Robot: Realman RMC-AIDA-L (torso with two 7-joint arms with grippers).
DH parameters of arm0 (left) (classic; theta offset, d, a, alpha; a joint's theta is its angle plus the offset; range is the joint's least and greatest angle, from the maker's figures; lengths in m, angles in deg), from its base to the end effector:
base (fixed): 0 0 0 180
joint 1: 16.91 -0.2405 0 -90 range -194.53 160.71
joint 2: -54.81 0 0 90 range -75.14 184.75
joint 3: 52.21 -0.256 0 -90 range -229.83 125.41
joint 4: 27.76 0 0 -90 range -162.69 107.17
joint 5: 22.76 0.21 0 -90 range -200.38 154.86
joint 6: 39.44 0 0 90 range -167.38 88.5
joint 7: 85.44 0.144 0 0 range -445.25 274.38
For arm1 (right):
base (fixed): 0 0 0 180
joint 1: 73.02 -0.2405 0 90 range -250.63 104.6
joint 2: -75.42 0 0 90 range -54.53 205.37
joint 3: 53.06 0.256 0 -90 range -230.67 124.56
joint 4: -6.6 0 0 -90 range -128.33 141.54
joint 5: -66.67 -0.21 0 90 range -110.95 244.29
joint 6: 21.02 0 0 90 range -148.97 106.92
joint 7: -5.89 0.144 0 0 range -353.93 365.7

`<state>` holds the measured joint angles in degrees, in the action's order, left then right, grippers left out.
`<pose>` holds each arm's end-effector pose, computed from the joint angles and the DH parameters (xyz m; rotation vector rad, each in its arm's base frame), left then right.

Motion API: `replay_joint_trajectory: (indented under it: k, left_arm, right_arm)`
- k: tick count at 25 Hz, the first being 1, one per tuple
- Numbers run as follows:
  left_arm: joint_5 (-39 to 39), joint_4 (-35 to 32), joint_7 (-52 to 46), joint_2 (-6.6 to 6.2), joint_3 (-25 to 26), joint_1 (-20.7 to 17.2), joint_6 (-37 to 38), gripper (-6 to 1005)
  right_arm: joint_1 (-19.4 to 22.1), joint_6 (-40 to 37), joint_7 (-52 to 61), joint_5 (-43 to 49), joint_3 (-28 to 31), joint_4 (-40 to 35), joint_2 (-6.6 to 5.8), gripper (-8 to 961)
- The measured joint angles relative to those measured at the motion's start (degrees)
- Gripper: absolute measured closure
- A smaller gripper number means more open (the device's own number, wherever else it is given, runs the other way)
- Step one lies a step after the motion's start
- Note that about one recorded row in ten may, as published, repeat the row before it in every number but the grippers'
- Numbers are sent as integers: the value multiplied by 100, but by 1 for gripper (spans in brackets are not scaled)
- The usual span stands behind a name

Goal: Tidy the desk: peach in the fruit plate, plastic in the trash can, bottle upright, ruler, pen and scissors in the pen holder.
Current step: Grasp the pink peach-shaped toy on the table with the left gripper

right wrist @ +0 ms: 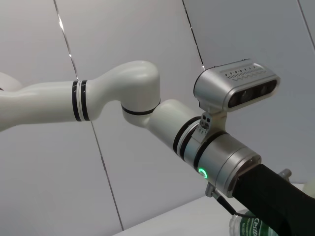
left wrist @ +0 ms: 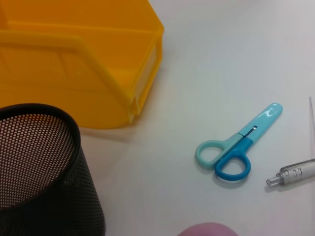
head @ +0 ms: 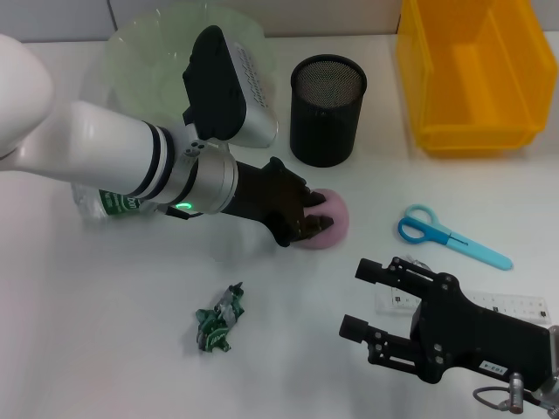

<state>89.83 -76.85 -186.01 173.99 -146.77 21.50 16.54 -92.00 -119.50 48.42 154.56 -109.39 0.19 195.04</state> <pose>-0.1693 0.3642 -0.1030 -2.9209 -0.1753 0.0142 0.2828 0.2039 -0.0688 -2.5868 0.5493 1.2105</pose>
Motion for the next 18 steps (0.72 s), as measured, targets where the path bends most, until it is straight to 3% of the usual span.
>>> replay_joint_trajectory:
  k: [8, 16, 18]
  left_arm:
    - [-1, -5, -16, 0, -5, 0, -41, 761]
    - [-45, -133, -53, -5, 44, -60, -24, 854]
    - [-190, -433, -57, -40, 85, -236, -3, 862]
  right_arm:
    - [0, 18, 0, 0, 35, 0, 0, 200]
    - [0, 22, 0, -17, 39, 0, 0, 201]
    - [1, 22, 0, -23, 44, 0, 0, 201]
